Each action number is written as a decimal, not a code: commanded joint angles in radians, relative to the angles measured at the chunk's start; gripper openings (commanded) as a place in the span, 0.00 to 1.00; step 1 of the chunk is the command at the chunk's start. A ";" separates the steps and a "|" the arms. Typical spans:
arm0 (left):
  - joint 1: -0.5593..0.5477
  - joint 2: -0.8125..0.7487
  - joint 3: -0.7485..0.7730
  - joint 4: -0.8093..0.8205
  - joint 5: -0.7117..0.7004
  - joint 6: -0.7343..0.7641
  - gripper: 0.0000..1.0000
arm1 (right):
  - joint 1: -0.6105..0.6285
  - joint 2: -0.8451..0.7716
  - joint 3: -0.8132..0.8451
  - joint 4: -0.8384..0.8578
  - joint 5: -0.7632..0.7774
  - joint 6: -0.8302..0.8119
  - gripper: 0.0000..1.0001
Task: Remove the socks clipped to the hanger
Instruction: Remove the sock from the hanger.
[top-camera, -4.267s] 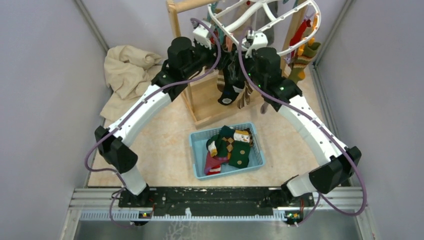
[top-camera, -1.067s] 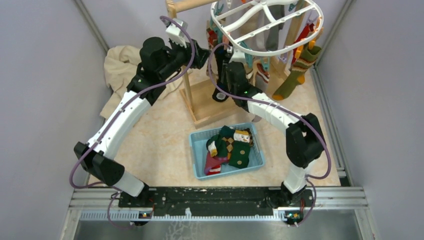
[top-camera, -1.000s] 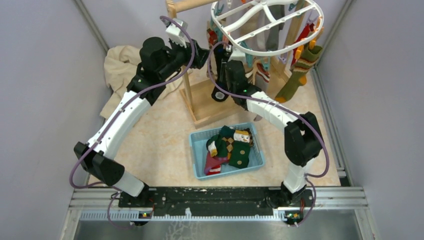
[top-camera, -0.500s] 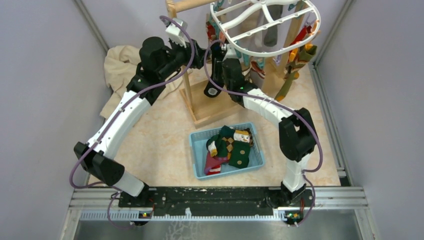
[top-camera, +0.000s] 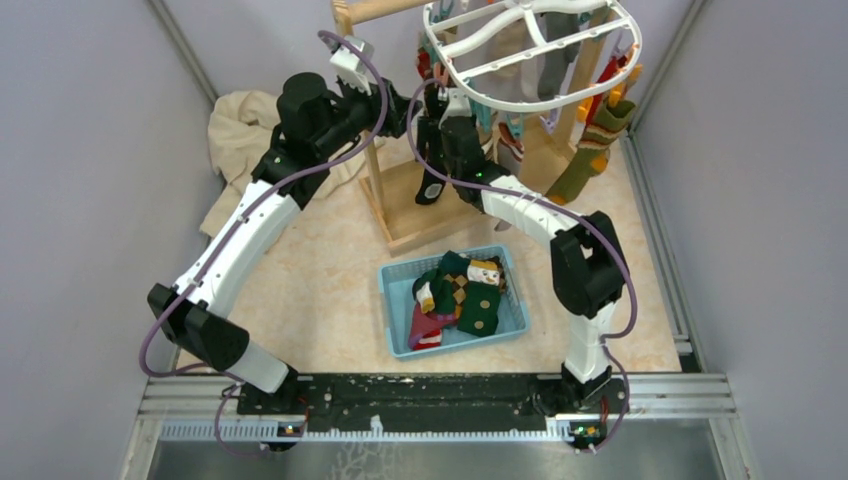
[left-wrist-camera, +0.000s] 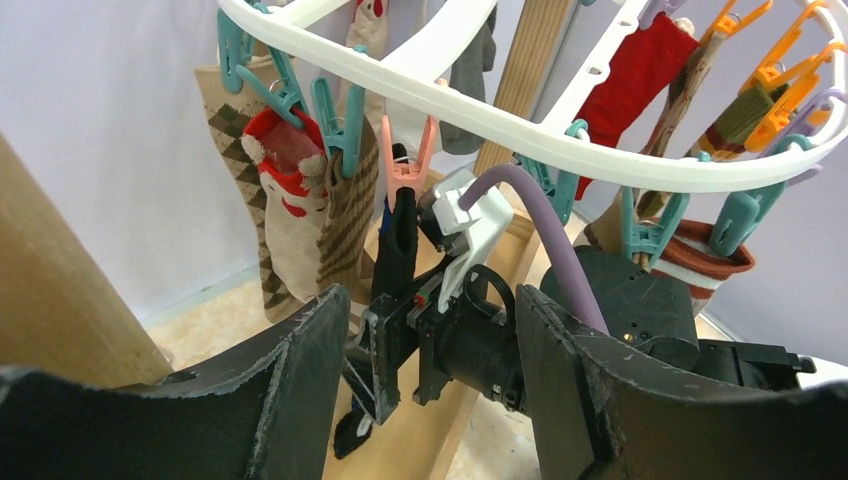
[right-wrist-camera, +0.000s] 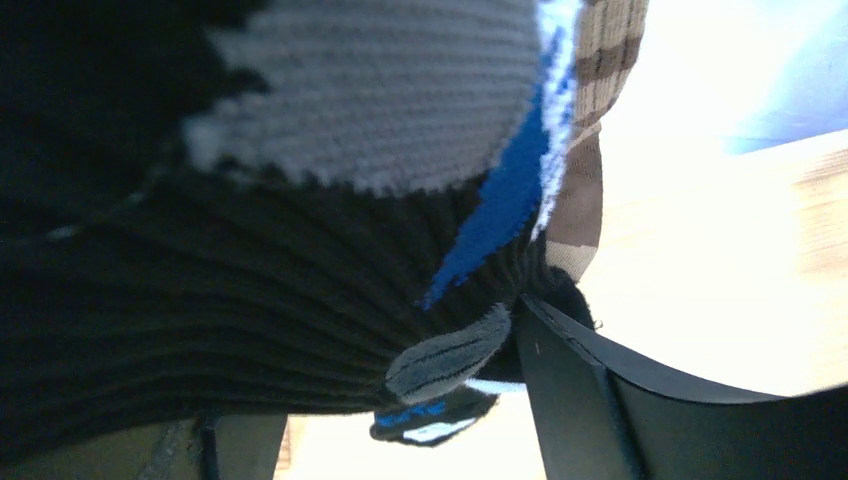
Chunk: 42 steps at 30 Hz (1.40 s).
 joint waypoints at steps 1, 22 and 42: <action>0.014 0.019 0.028 0.015 0.013 -0.003 0.68 | -0.003 -0.001 0.060 0.020 0.025 0.003 0.69; 0.016 0.010 0.015 0.006 0.004 -0.008 0.68 | -0.005 -0.168 -0.119 0.052 0.046 0.011 0.00; -0.023 0.060 0.052 -0.004 0.127 -0.086 0.67 | -0.020 -0.395 -0.325 0.113 -0.057 0.031 0.00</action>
